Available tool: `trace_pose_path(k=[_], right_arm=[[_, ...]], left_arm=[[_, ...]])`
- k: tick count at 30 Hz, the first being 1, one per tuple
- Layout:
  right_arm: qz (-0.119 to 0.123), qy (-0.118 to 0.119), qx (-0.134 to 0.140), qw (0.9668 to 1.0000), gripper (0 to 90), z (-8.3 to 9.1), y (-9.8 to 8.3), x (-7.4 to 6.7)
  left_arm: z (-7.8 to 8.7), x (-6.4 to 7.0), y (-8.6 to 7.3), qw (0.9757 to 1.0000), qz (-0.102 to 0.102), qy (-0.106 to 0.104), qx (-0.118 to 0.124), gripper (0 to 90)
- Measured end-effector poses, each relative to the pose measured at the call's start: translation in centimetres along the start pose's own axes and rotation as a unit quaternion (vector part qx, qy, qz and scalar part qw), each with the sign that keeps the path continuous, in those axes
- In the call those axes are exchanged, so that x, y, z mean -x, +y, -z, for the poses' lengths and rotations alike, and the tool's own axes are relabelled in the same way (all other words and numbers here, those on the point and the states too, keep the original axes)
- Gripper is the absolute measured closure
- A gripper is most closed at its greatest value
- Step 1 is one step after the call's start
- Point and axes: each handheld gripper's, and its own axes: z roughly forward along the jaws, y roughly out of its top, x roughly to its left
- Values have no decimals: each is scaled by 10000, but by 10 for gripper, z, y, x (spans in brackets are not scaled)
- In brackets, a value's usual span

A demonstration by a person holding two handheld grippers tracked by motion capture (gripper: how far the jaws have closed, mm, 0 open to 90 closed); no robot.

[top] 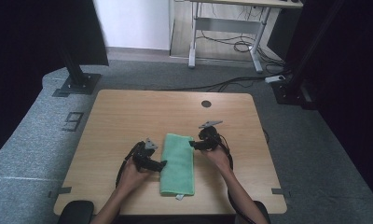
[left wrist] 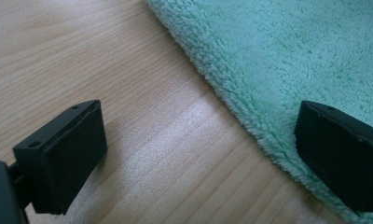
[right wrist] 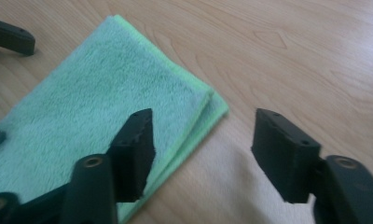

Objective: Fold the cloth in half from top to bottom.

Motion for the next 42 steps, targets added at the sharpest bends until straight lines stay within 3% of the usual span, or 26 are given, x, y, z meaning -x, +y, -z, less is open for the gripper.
trace_pose_path(k=[6, 16, 19, 21, 22, 24, 29, 42], right_arm=[[133, -120, -197, 9996, 574, -16, 16, 2], [338, -189, -598, 9975, 564, -40, 18, 1], [224, -115, -538, 9982, 572, -39, 16, 4], [232, -105, -515, 9983, 677, -38, 15, 4], [207, 29, -505, 9985, 754, -37, 14, 3], [121, 164, -451, 9988, 821, -37, 12, 2], [34, 245, -410, 9989, 837, -37, 10, 4], [175, 115, -473, 9987, 837, -37, 13, 0]], left_arm=[[0, 0, 0, 10000, 3, -1, 0, 24], [0, 0, 0, 10000, 9, -1, 0, 24], [0, 0, 0, 10000, 11, 0, 2, 24], [0, 0, 0, 10000, 16, 1, 4, 24], [0, 0, 0, 10000, 18, 0, 5, 24], [0, 0, 0, 10000, 18, -4, 4, 24], [1, 0, -1, 10000, -3, -53, 31, 34], [4, 1, -3, 10000, -12, -34, -9, 37]])
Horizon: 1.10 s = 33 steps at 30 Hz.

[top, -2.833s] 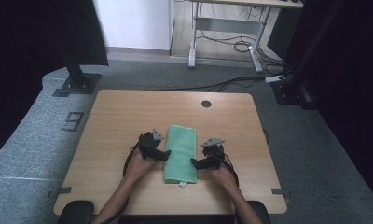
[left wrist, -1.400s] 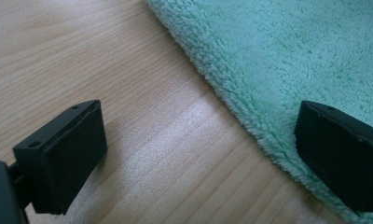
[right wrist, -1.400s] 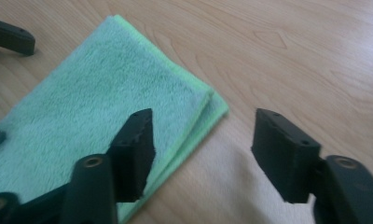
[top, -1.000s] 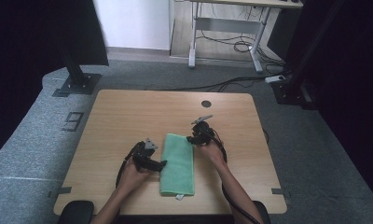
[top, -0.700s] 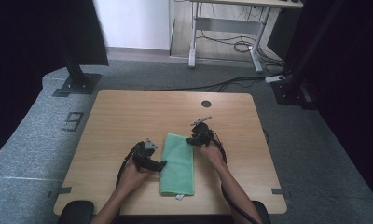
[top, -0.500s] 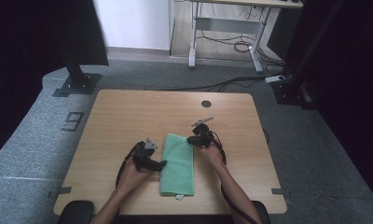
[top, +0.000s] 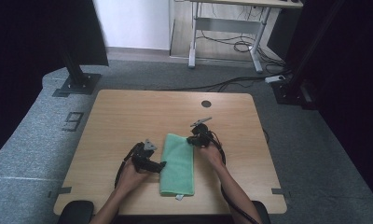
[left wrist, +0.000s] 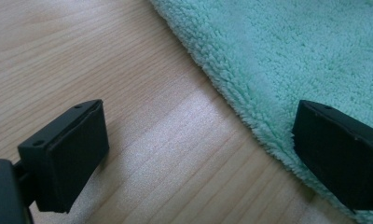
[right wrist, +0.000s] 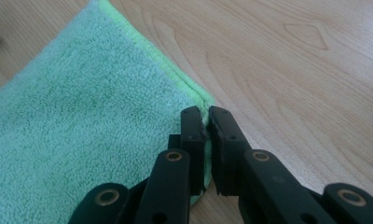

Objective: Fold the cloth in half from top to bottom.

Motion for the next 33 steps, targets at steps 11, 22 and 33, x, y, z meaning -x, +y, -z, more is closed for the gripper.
trace_pose_path(k=[11, 22, 33], right_arm=[[119, 0, 205, 9997, 840, 20, 3, -6], [461, 319, 820, 9951, 840, 72, 10, -32], [768, 691, 1015, 9895, 840, 108, -9, -58]], left_arm=[[0, 1, -1, 10000, 26, 46, 12, 35], [0, 1, -1, 10000, 34, 57, 10, 33], [-1, 1, -1, 9999, 94, 96, -4, 16]])
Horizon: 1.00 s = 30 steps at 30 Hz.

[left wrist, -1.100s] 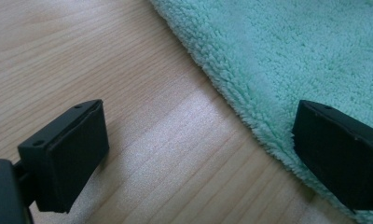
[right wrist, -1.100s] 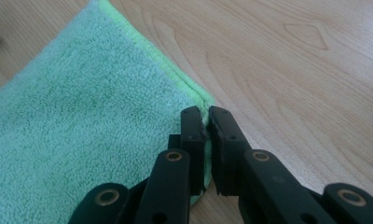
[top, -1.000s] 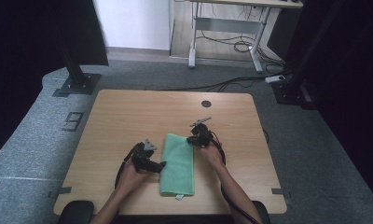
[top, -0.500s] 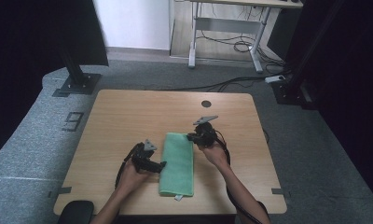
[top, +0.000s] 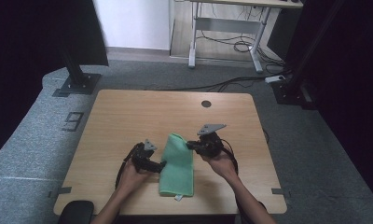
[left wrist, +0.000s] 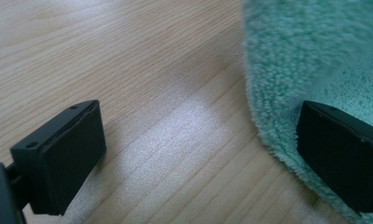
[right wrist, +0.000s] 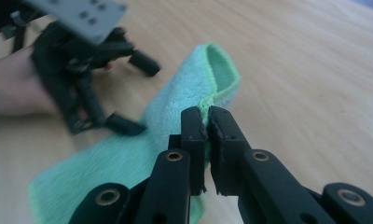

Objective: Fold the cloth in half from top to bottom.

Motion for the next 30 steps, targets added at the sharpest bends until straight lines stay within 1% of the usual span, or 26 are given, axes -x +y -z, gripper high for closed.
trace_pose_path(k=[2, 8, 15, 21, 25, 27, 29, 30], right_arm=[[40, 61, -42, 10000, 840, 3, -5, -6], [-19, 298, -75, 9995, 840, 10, -24, -20], [-38, 555, -253, 9981, 839, 4, -45, -36], [-72, 620, -421, 9972, 838, -2, -60, -43], [-118, 644, -512, 9965, 835, -6, -71, -45], [-165, 654, -571, 9961, 835, -11, -77, -46], [-188, 648, -614, 9958, 835, -15, -82, -46], [-200, 649, -619, 9958, 835, -17, -84, -47]], left_arm=[[0, 0, 0, 10000, 8, 5, -5, 13], [0, -1, 0, 10000, 58, 60, -19, 10], [0, -1, 0, 9999, 78, 80, -8, 11], [1, -3, -1, 10000, 19, -8, 2, 12], [4, -5, 0, 9999, 13, -137, -4, 16], [7, -6, 0, 9999, -11, -163, -43, 16], [15, -5, 1, 9998, -41, -185, -35, 17], [20, -4, 1, 9997, -88, -214, -62, 19]])
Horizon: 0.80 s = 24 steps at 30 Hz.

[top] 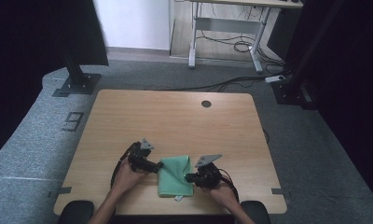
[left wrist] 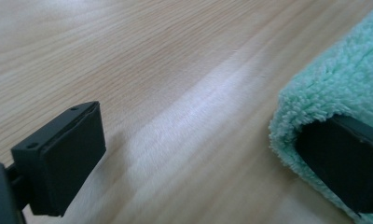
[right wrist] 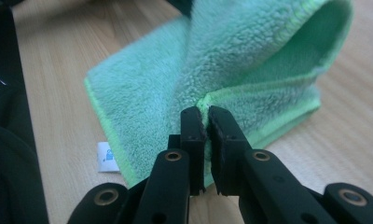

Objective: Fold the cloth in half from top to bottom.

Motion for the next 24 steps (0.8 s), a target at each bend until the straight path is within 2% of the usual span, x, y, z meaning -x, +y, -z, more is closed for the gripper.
trace_pose_path(k=[3, 6, 11, 15, 18, 20, 24], right_arm=[[-18, 9, -28, 10000, 835, -6, -4, -1], [2, -23, -23, 10000, 835, -9, -4, -2], [33, -122, -50, 9999, 836, -11, -3, -2], [17, -179, -41, 9998, 836, -13, -1, 1], [54, -259, -45, 9996, 836, -16, 3, 5], [124, -367, -51, 9992, 836, -19, 8, 8], [104, -537, -62, 9985, 836, -25, 19, 22]], left_arm=[[7, 4, -3, 10000, -44, -25, -33, 35], [4, 7, -8, 9997, -41, -70, -209, 52], [-2, 7, -9, 9994, -44, 51, -327, 50], [-6, 4, -6, 9994, -61, 203, -287, 48], [-10, -3, -2, 9994, 17, 305, -191, 50], [-14, -10, 0, 9991, 111, 389, -89, 55], [-21, -22, 5, 9985, 303, 459, 55, 55]])
